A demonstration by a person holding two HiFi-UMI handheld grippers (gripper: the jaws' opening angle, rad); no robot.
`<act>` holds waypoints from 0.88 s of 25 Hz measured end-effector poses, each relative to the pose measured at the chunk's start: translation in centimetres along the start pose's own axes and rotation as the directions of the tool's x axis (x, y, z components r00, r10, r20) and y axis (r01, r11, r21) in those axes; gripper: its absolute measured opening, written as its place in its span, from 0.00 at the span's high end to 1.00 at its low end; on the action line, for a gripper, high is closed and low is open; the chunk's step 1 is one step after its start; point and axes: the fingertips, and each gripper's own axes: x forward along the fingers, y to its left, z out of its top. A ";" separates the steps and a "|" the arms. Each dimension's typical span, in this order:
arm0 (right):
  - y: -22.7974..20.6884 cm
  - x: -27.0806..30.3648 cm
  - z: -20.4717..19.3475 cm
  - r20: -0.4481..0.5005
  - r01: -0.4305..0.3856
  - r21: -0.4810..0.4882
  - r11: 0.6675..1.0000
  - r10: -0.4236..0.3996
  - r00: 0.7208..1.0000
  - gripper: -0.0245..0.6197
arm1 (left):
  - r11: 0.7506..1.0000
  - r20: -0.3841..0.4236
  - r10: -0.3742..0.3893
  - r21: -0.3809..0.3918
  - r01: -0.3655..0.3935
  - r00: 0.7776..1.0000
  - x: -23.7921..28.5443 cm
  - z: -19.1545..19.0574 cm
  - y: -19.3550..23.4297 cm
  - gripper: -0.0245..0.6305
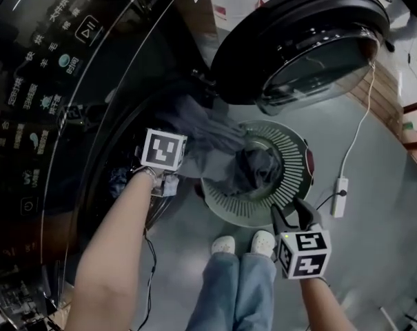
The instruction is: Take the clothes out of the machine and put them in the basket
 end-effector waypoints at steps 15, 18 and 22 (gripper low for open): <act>1.9 0.7 0.2 -0.008 -0.022 0.002 1.000 0.022 1.000 0.65 | 0.998 0.027 0.016 0.060 -0.017 1.000 -0.8 -0.5 -1.8 0.71; 2.0 -0.2 0.3 -0.002 -0.022 0.003 1.000 0.022 1.000 0.66 | 0.998 0.051 0.024 0.052 -0.027 0.998 -2.0 -0.7 -2.4 0.77; 1.5 -1.6 0.3 0.004 -0.013 0.010 1.000 0.013 1.000 0.66 | 0.999 0.092 0.020 0.042 -0.024 0.996 -4.5 -0.8 -3.4 0.79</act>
